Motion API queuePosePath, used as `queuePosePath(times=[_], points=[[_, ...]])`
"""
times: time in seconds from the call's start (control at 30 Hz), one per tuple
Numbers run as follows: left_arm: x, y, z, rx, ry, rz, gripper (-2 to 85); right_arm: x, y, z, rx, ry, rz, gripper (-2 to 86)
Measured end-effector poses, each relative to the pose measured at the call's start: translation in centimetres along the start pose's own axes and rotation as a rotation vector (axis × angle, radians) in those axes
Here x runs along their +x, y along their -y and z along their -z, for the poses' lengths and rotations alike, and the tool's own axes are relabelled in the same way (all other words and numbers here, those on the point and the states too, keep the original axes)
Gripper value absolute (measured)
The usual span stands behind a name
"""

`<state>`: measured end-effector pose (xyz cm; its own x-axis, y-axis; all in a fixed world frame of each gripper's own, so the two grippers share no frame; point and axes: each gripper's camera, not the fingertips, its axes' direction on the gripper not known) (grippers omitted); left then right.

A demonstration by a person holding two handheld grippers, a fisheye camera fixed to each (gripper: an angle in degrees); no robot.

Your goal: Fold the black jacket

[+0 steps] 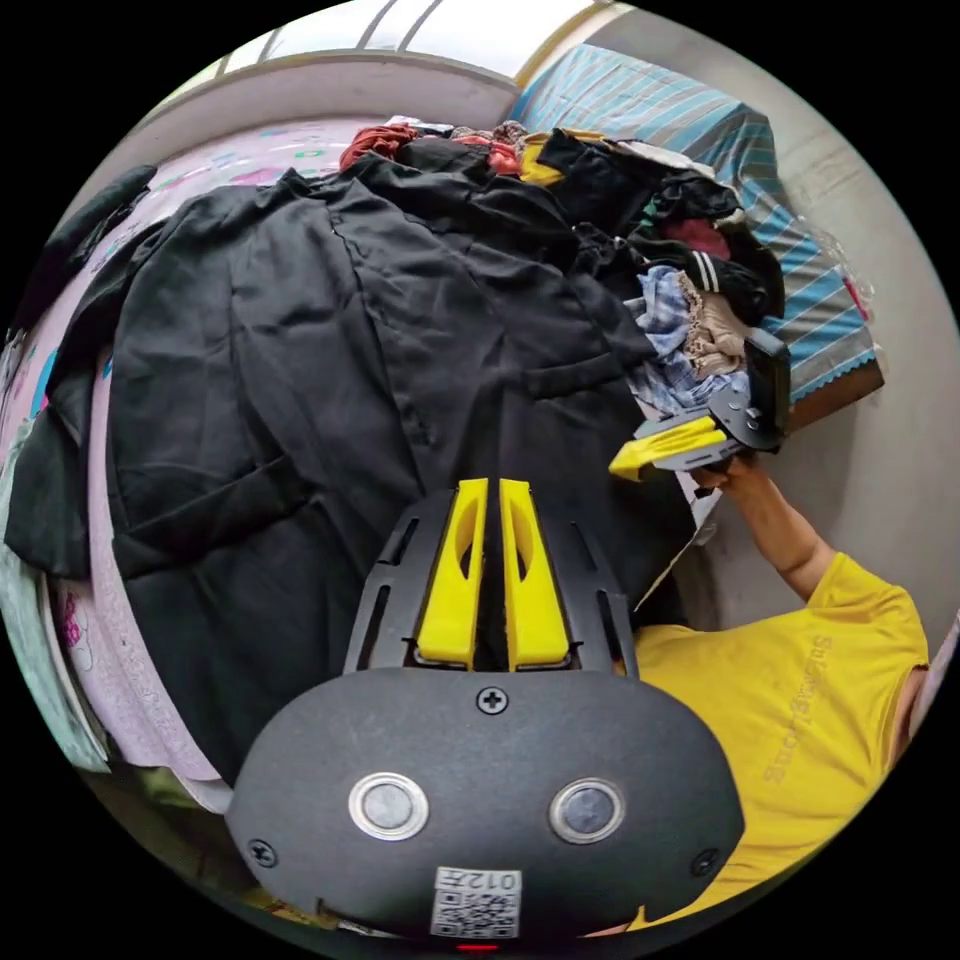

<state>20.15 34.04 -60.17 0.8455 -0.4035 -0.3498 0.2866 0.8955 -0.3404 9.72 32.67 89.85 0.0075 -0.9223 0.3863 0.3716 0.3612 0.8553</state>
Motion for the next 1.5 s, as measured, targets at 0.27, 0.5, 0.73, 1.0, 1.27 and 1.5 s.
queuePosePath(times=[0.27, 0.5, 0.73, 1.0, 1.27, 1.5], points=[[4.7, -1.5, -4.1, -0.159, -0.068, -0.022, 0.2, -2.6, -3.0, -1.7, -0.219, -0.262, 0.074, -0.1], [7.0, -2.2, -1.3, -0.048, -0.022, -0.043, 0.4, -4.4, -5.8, -0.2, -0.138, -0.301, 0.064, -0.1], [7.7, -3.1, -3.4, -0.150, 0.012, -0.031, 0.4, -7.0, -8.0, -3.7, -0.201, -0.223, 0.104, -0.1], [8.4, -4.0, -3.3, -0.110, -0.066, -0.059, 0.4, -5.2, -10.4, -2.0, -0.181, -0.119, 0.049, -0.1], [2.6, -6.8, 1.4, -0.001, 0.070, 0.152, 0.4, -6.1, -11.7, 0.4, -0.034, -0.195, 0.027, -0.1], [-0.2, -9.1, 1.8, 0.064, -0.065, 0.265, 0.4, -6.1, -12.2, -0.6, -0.086, -0.214, 0.000, -0.1]])
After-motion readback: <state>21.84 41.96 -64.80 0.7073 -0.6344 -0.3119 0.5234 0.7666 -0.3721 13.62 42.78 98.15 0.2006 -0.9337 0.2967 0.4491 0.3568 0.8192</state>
